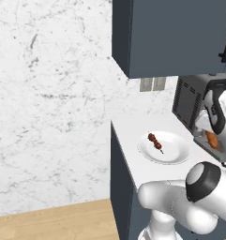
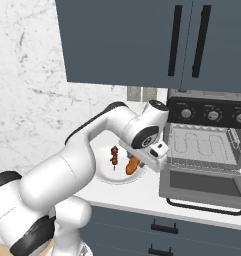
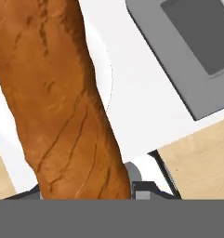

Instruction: Pick up the kebab skewer and baguette bread, and place them inside the toaster oven. Close the toaster oven door and start by setting the timer.

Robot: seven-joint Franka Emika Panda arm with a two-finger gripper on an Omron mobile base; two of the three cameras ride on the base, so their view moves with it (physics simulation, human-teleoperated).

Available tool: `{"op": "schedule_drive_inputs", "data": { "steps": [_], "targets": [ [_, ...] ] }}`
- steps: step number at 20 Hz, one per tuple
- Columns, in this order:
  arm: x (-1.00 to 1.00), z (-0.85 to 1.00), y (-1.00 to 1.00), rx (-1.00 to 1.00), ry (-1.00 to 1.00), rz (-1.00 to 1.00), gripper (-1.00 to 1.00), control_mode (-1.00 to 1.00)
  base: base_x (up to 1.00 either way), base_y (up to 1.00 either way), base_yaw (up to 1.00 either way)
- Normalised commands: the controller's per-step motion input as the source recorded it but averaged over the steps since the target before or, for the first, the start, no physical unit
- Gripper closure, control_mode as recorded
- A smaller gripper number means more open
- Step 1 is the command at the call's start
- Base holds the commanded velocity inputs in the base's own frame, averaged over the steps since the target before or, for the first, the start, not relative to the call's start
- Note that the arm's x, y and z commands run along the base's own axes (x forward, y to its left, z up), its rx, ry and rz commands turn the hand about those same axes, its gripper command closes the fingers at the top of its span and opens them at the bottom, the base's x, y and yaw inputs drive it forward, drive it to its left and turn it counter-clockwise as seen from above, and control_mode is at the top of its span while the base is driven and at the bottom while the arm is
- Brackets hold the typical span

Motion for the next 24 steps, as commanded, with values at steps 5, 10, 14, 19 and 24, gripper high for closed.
{"op": "schedule_drive_inputs", "data": {
  "steps": [5, 10, 14, 19, 24],
  "targets": [
    [-0.04, 0.18, -0.49, 0.01, -0.02, -0.40, 1.00, -1.00, 0.00, 0.00, 0.00],
    [0.10, 0.34, -0.60, 0.07, -0.01, -0.23, 1.00, -1.00, 0.00, 0.00, 0.00],
    [0.21, 0.11, -0.44, 0.09, -0.10, -0.36, 1.00, -1.00, 0.00, 0.00, 0.00],
    [0.09, -0.01, -0.36, 0.18, -0.09, -0.38, 1.00, -1.00, 0.00, 0.00, 0.00],
    [0.13, 0.00, -0.53, 0.18, -0.08, -0.27, 1.00, -1.00, 0.00, 0.00, 0.00]
  ]
}}
